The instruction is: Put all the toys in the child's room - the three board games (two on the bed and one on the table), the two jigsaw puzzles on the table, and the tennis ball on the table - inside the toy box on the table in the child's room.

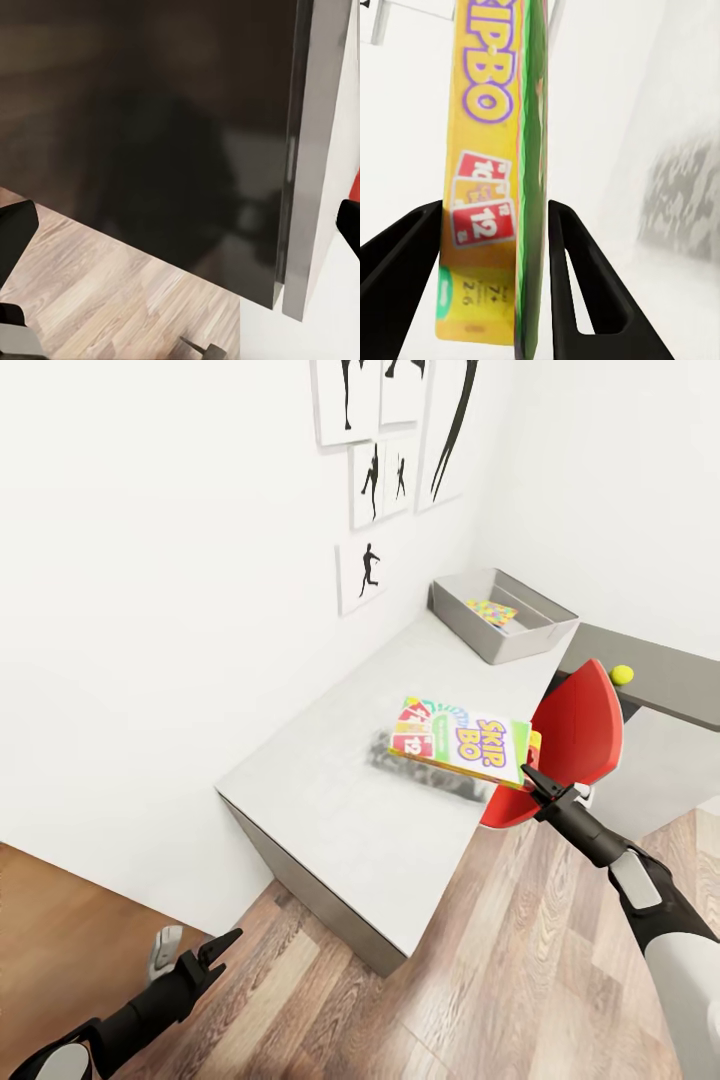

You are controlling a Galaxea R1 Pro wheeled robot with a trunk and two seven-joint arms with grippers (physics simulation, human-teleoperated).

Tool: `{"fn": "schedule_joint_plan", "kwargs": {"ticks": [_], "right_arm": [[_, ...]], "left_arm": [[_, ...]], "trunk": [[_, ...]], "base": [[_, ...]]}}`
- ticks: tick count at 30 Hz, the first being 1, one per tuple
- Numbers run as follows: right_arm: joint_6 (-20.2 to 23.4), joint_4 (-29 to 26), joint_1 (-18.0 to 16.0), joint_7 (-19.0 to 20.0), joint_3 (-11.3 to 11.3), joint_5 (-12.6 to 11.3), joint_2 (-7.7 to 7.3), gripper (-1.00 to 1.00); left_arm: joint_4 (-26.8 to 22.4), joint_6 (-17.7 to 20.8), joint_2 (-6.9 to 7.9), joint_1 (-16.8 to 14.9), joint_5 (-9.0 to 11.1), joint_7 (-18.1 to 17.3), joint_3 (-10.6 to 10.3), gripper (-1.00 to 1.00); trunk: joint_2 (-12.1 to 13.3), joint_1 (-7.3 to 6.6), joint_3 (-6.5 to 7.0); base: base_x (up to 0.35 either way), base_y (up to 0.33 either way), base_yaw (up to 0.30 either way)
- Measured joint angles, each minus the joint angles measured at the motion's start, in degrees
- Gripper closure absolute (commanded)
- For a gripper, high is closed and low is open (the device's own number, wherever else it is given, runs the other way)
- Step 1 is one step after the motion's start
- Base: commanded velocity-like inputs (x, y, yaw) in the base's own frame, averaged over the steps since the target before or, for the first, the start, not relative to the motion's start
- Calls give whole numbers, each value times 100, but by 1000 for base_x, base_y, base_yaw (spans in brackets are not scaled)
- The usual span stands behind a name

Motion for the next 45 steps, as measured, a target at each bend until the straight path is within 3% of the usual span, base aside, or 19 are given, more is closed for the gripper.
{"fn": "schedule_joint_plan", "kwargs": {"ticks": [24, 37, 45], "right_arm": [[74, -20, 4, -25, 4, 17, -26, 100], [432, -131, 3, -52, -15, 14, -48, 100], [505, -175, -22, -95, -23, 19, -23, 100]], "left_arm": [[12, 0, 0, -5, 0, 27, -1, -100], [-25, 0, -37, -6, -34, 26, -40, -100], [-673, 4, -73, 168, -215, 87, -170, -100]], "trunk": [[964, -528, 434], [1487, -814, 722], [1729, -947, 876]], "base": [[0, 0, 0], [0, 0, -38], [0, 0, -96]]}}
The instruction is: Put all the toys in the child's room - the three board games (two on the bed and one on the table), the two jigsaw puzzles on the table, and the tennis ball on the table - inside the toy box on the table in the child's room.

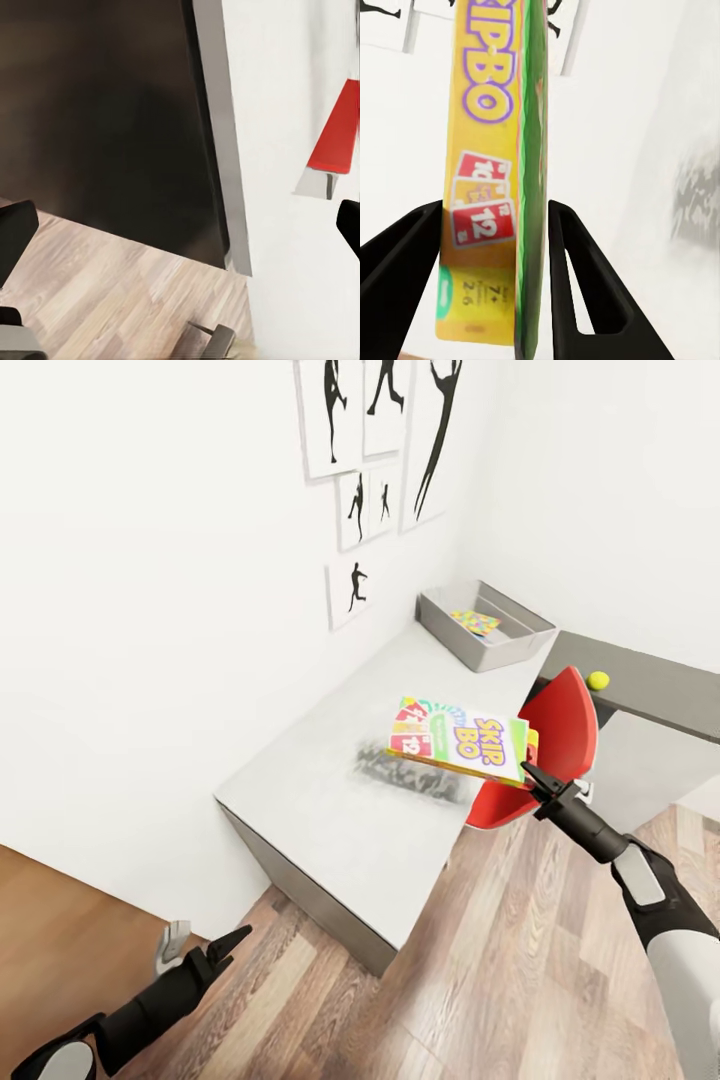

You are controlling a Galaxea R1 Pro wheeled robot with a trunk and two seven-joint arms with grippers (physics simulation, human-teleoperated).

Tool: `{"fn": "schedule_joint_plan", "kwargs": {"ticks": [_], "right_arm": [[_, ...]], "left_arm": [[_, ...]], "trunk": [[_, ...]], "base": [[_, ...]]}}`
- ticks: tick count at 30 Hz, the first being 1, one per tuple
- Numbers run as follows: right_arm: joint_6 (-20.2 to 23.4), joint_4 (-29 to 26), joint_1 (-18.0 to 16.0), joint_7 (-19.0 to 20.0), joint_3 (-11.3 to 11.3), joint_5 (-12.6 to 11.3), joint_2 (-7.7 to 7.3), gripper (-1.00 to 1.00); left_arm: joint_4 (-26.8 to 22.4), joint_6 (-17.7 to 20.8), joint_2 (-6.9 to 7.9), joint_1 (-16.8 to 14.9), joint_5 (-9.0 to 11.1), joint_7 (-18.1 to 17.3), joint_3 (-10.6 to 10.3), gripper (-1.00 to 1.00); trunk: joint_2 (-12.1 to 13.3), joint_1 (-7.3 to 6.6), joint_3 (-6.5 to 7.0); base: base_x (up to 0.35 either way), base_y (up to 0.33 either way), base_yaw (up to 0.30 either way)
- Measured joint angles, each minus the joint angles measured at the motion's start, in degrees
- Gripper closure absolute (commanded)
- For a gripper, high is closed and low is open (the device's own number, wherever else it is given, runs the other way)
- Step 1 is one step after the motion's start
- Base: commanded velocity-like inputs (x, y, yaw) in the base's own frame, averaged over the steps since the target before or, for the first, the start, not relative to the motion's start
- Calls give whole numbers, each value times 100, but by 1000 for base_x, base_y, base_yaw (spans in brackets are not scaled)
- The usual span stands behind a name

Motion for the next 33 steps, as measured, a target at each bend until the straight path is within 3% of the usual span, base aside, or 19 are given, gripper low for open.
{"fn": "schedule_joint_plan", "kwargs": {"ticks": [11, 17, 25, 33], "right_arm": [[165, -248, -39, -346, 7, -22, 19, 100], [360, -492, -59, -409, 7, -33, -3, 100], [425, -877, -60, -436, 8, -28, 23, 100], [445, -1033, -74, -450, 8, -35, 52, 100]], "left_arm": [[-493, -13, -13, 202, -102, -288, -49, -100], [-561, 8, -25, -95, -114, -741, -168, -100], [-584, 139, 0, -527, -116, -914, -479, -100], [-590, 282, 37, -809, -70, -1017, -558, -100]], "trunk": [[0, 0, 20], [0, 1, 23], [1, 1, 25], [1, 1, 25]], "base": [[0, 0, -30], [0, 0, -7], [0, 0, -2], [0, 0, 0]]}}
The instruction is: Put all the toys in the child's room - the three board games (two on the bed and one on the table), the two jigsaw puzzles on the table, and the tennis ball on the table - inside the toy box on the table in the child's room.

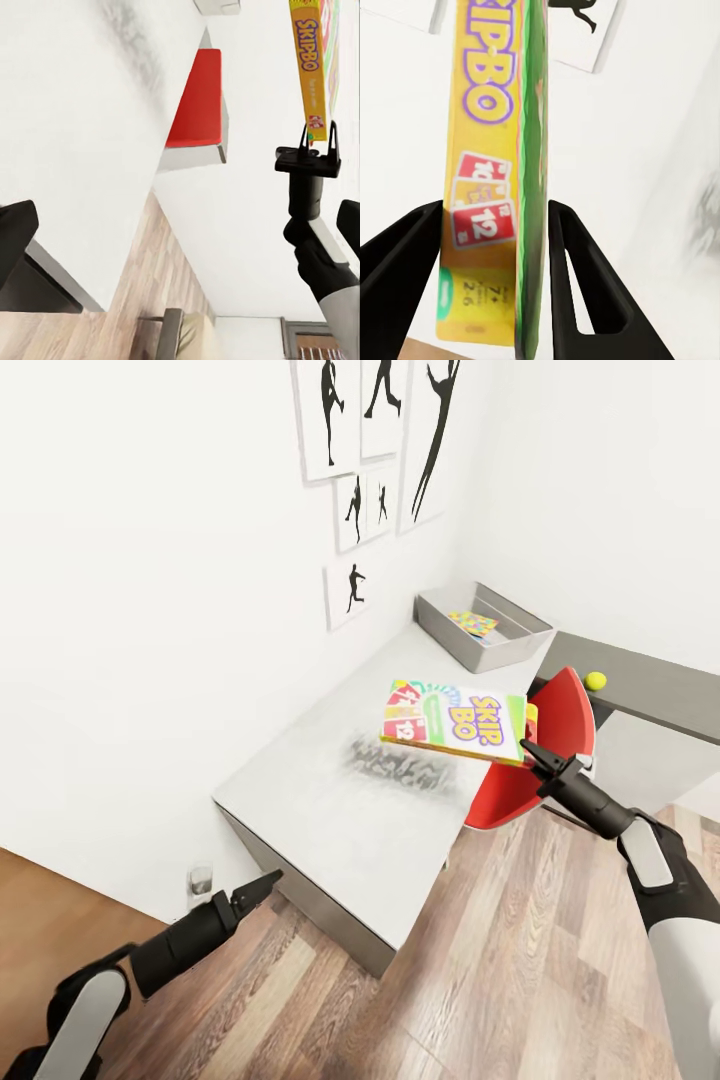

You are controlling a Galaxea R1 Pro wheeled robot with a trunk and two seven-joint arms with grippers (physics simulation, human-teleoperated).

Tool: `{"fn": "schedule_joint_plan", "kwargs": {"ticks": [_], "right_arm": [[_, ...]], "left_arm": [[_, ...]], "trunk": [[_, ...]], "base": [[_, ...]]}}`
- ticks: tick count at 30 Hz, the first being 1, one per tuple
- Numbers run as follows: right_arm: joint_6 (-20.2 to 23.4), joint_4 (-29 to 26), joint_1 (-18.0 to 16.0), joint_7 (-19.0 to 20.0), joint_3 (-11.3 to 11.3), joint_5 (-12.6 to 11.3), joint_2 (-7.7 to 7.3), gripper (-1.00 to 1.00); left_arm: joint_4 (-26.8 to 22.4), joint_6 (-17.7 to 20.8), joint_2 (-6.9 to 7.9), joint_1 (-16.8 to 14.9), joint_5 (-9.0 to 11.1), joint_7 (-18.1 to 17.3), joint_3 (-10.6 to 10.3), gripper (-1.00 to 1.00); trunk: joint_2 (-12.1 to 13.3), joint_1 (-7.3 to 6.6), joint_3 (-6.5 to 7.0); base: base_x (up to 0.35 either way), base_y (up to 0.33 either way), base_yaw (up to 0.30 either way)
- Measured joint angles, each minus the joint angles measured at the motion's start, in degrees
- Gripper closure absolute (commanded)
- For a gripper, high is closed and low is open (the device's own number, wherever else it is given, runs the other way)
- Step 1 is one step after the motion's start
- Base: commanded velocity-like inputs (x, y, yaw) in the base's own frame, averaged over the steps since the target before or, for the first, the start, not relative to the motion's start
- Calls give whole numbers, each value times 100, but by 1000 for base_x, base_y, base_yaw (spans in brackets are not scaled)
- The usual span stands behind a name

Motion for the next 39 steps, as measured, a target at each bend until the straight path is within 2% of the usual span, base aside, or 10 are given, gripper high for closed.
{"fn": "schedule_joint_plan", "kwargs": {"ticks": [6, 9, 13, 17, 21, 26, 35, 39], "right_arm": [[85, -67, -20, -4, 1, -1, -21, 100], [350, -254, -65, -6, -13, -17, -43, 100], [544, -458, -102, -17, -25, -14, -56, 100], [820, -843, -240, -195, -42, -21, -79, 100], [993, -1065, -346, -405, -50, -52, -91, 100], [1239, -1282, -433, -564, -54, -63, -94, 100], [1346, -1427, -638, -699, -59, -69, -99, 100], [1334, -1453, -797, -1017, -76, -34, -101, 100]], "left_arm": [[-2, 129, -21, -374, 67, -33, -24, -100], [-2, 277, -54, -754, 150, 18, -70, -100], [-3, 345, -85, -1001, 188, 102, -112, -100], [-3, 485, -211, -1431, 296, 342, -171, -100], [-3, 610, -331, -1644, 351, 544, -191, -100], [0, 694, -459, -1780, 386, 713, -207, -100], [-2, 743, -534, -1854, 405, 795, -219, -100], [-3, 750, -548, -1867, 407, 809, -253, -100]], "trunk": [[0, 0, 0], [0, 0, 1], [0, 0, 0], [0, 0, 1], [0, 0, 0], [0, 0, 0], [0, 0, 0], [0, 0, 0]], "base": [[0, 0, 0], [0, 0, 0], [0, 0, 0], [0, 0, 0], [0, 0, 0], [0, 0, 0], [0, 0, 0], [0, 0, 0]]}}
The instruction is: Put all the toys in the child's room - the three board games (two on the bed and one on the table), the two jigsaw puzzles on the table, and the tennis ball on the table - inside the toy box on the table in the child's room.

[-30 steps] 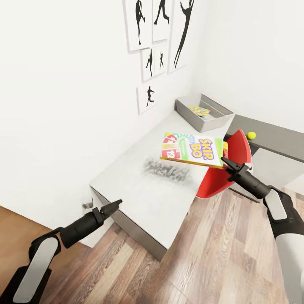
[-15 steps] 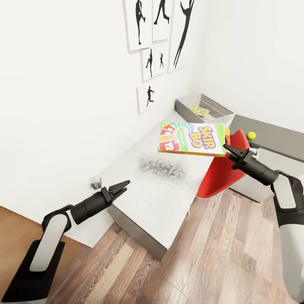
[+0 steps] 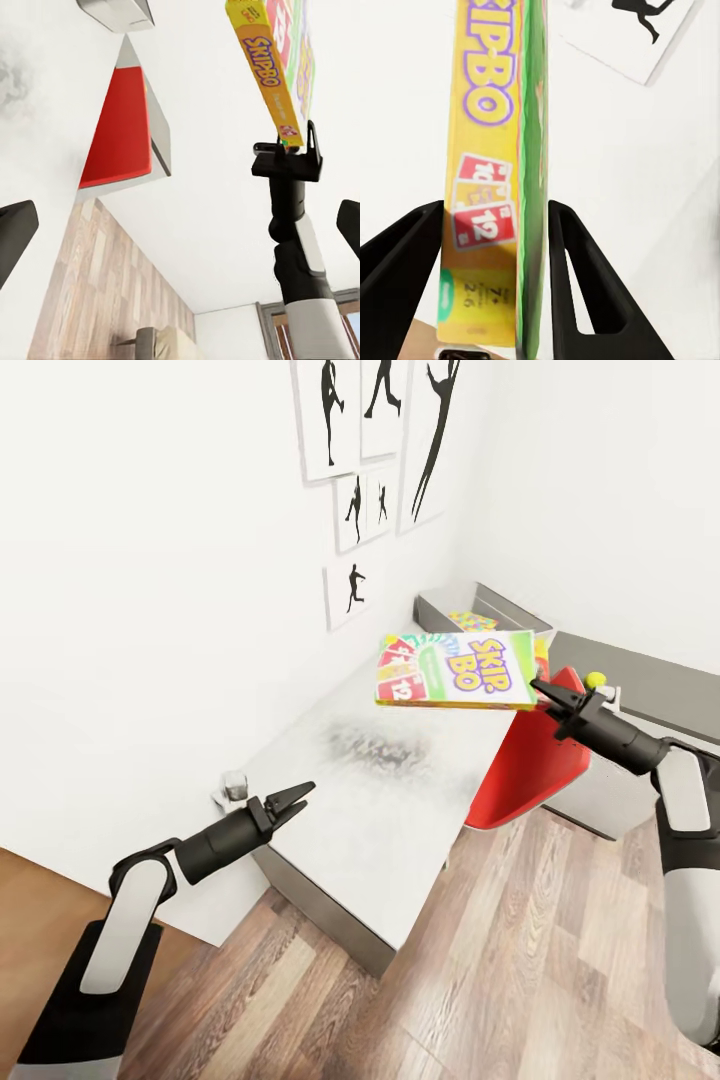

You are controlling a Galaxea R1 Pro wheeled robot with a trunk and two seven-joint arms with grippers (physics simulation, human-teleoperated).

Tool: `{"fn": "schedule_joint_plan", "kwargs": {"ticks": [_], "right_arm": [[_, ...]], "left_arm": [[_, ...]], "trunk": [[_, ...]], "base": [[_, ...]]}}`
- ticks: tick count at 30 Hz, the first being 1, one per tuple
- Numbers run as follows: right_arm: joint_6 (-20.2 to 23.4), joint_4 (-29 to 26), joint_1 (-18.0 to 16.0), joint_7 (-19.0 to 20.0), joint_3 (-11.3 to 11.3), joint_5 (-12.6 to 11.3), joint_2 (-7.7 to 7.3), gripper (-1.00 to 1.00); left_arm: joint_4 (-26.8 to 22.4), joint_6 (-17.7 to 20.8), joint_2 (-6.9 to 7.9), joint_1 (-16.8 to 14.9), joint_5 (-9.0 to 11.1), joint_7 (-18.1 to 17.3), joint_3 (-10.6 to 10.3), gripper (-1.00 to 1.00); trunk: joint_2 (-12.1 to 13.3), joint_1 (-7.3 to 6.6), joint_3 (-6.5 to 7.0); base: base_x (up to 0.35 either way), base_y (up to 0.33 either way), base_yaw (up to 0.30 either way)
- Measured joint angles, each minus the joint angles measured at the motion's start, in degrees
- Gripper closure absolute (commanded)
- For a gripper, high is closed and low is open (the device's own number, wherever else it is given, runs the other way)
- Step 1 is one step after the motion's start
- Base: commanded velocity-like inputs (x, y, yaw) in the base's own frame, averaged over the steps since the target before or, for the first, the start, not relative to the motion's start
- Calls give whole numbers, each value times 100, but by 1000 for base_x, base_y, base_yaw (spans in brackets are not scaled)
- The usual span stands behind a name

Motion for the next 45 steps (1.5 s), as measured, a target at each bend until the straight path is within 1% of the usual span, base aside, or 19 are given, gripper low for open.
{"fn": "schedule_joint_plan", "kwargs": {"ticks": [4, 5, 6, 8, 9, 10, 12, 13, 14, 16, 17, 18, 21, 22, 25, 26, 29, 37, 45], "right_arm": [[-24, 1, -263, -862, -154, 14, 2, 100], [-12, 0, -264, -870, -153, 22, 3, 100], [-11, 8, -333, -1143, -225, -33, 11, 100], [-33, 23, -465, -1724, -385, 25, 23, 100], [-20, 23, -466, -1731, -384, 19, 24, 100], [-4, 25, -531, -2011, -455, -81, 28, 100], [-20, 36, -682, -2554, -560, 7, 43, 100], [-10, 35, -684, -2559, -558, -21, 44, 100], [1, 41, -771, -2809, -602, -100, 54, 100], [-10, 61, -948, -3289, -681, -28, 77, 100], [-5, 61, -950, -3295, -680, -48, 78, 100], [1, 69, -1027, -3502, -724, -116, 89, 100], [-4, 92, -1195, -4025, -844, -92, 127, 100], [-2, 92, -1196, -4029, -844, -106, 128, 100], [-3, 104, -1307, -4351, -1009, -149, 152, 100], [-2, 104, -1308, -4353, -1009, -166, 153, 100], [-2, 106, -1369, -4517, -1167, -270, 165, 100], [-2, 43, -1390, -4612, -1296, -520, 171, 100], [-3, -22, -1381, -4634, -1335, -571, 170, 100]], "left_arm": [[-1, 6, -13, -9, 2, 3, -35, -100], [0, 6, -13, -10, 1, 3, -35, -100], [-1, 8, -19, -13, 3, 5, -43, -100], [-1, 18, -40, -37, 1, 9, -82, -100], [0, 18, -40, -38, -1, 9, -83, -100], [-1, 21, -51, -55, 3, 13, -113, -100], [-1, 26, -67, -86, 6, 20, -183, -100], [0, 26, -68, -87, 4, 20, -184, -100], [0, 28, -73, -98, 5, 21, -214, -100], [-1, 31, -82, -118, 4, 23, -259, -100], [0, 31, -82, -118, 4, 23, -259, -100], [0, 32, -86, -125, -1, 25, -276, -100], [3, 33, -97, -139, -25, 39, -312, -100], [3, 33, -97, -139, -25, 39, -313, -100], [2, 32, -105, -151, -40, 119, -349, -100], [3, 32, -106, -151, -40, 120, -350, -100], [1, 30, -122, -161, -42, 228, -391, -100], [0, -5, -210, -171, -51, 331, -449, -100], [0, -19, -245, -182, -55, 374, -532, -100]], "trunk": [[0, 0, 0], [0, 0, 0], [-1, 0, 0], [0, 0, 0], [0, 0, 0], [-1, 0, 1], [0, 0, 0], [0, 0, 0], [-1, 0, 1], [0, 0, 0], [0, 0, 0], [-1, 0, 1], [0, 0, 0], [0, 0, 0], [0, 0, 0], [0, 0, 0], [0, 0, 0], [0, 0, 0], [0, 0, 0]], "base": [[0, 0, 0], [0, 0, 0], [0, 0, 0], [0, 0, 0], [0, 0, 0], [0, 0, 0], [0, 0, 0], [0, 0, 0], [0, 0, 0], [0, 0, 0], [0, 0, 0], [0, 0, 0], [0, 0, 0], [0, 0, 0], [0, 0, 0], [0, 0, 0], [0, 0, 0], [0, 0, 0], [0, 0, 0]]}}
